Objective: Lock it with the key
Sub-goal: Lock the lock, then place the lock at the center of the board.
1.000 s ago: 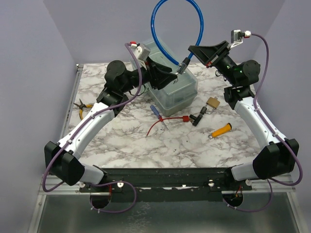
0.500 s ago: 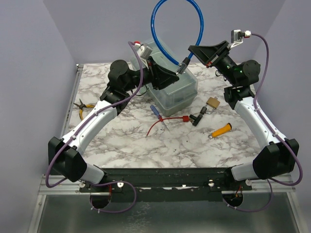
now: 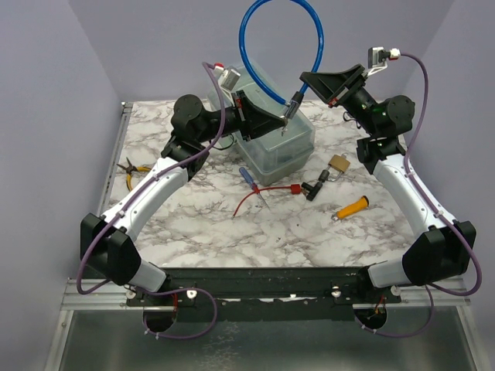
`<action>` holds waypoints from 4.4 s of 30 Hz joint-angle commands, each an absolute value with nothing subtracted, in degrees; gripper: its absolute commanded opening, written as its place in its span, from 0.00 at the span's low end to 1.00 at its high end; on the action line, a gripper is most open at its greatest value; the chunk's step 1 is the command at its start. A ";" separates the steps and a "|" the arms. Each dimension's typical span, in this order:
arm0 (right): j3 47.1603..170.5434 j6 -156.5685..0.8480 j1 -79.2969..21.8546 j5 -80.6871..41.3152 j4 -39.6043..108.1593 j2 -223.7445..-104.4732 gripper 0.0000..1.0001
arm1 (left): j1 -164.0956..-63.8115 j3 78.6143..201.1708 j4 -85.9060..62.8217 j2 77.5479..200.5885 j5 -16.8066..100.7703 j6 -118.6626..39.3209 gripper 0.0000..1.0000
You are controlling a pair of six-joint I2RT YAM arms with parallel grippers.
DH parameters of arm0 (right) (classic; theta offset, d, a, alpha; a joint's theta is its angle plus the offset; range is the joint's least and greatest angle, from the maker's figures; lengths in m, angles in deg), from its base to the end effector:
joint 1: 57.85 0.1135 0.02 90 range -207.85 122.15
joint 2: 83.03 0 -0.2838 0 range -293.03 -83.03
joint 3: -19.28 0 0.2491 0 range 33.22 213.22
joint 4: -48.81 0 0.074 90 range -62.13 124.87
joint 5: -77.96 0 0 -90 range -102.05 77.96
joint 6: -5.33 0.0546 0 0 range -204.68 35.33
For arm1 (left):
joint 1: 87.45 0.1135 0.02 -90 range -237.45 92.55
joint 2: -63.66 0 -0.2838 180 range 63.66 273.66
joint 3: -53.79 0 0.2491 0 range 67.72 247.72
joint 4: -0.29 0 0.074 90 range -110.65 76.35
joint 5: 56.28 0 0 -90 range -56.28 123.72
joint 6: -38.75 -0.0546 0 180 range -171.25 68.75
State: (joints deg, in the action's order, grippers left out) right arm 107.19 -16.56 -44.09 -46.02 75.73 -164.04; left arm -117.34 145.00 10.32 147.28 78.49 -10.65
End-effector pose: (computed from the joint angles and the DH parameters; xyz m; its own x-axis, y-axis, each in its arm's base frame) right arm 0.3055 0.1062 0.4901 -0.4000 0.6942 -0.5984 -0.7433 0.1363 0.6549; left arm 0.2781 -0.2042 0.4626 -0.4097 -0.2974 -0.8624 0.8813 0.1152 -0.4584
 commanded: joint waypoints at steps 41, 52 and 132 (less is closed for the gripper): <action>112.80 -16.75 -46.95 -48.03 81.47 -165.22 0.00 | -114.69 135.66 23.88 146.96 91.88 4.10 0.00; 109.82 -18.92 -45.60 -49.66 80.37 -165.18 0.01 | -97.43 135.97 14.88 139.80 87.45 -1.16 0.00; 160.88 -69.78 -12.41 -30.36 68.16 -223.38 0.58 | -64.02 143.04 -24.08 138.36 57.12 -22.18 0.00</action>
